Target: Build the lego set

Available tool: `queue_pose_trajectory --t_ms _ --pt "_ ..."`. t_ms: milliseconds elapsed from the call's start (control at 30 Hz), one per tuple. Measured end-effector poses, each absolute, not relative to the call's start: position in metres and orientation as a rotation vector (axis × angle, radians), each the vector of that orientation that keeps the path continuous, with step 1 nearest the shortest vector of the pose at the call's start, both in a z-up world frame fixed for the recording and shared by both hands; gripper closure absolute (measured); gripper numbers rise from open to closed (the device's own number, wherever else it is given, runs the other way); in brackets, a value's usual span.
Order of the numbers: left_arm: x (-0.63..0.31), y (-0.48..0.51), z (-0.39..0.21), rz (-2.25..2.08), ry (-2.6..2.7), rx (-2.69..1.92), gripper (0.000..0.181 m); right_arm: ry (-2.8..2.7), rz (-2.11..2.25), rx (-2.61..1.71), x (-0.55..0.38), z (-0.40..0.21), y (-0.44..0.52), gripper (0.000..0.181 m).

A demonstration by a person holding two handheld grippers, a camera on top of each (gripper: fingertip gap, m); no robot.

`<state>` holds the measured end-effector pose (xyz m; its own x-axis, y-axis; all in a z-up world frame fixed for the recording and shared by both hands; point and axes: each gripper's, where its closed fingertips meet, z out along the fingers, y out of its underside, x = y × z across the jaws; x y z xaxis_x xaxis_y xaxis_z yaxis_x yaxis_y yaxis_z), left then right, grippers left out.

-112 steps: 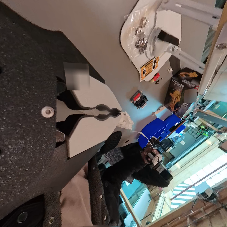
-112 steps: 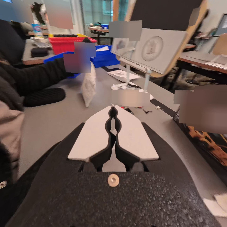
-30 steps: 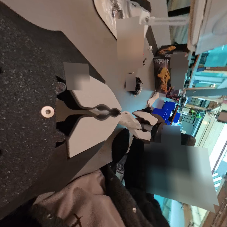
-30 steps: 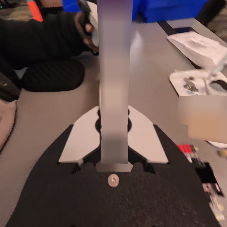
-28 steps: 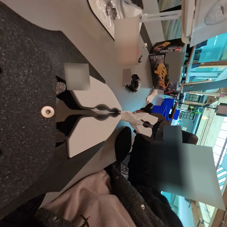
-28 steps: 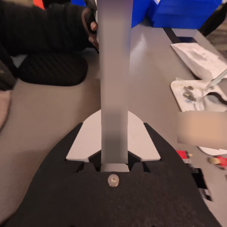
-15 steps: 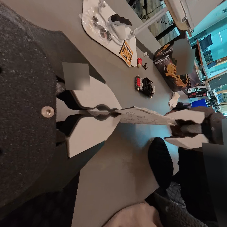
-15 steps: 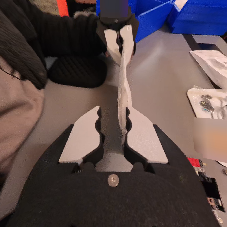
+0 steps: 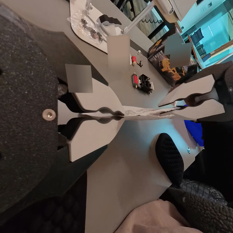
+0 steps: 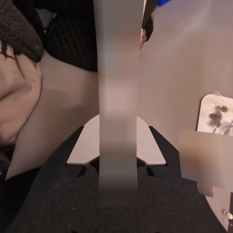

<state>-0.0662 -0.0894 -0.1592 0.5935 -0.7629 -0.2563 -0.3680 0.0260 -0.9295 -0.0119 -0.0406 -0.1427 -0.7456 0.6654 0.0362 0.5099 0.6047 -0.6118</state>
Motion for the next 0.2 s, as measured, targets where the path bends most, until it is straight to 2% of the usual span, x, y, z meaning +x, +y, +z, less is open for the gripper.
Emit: queue_pose_trajectory --t_ms 200 --pt "-0.061 -0.091 -0.16 -0.342 1.024 -1.57 0.181 -2.616 0.825 -0.923 -0.02 -0.148 -0.056 0.181"
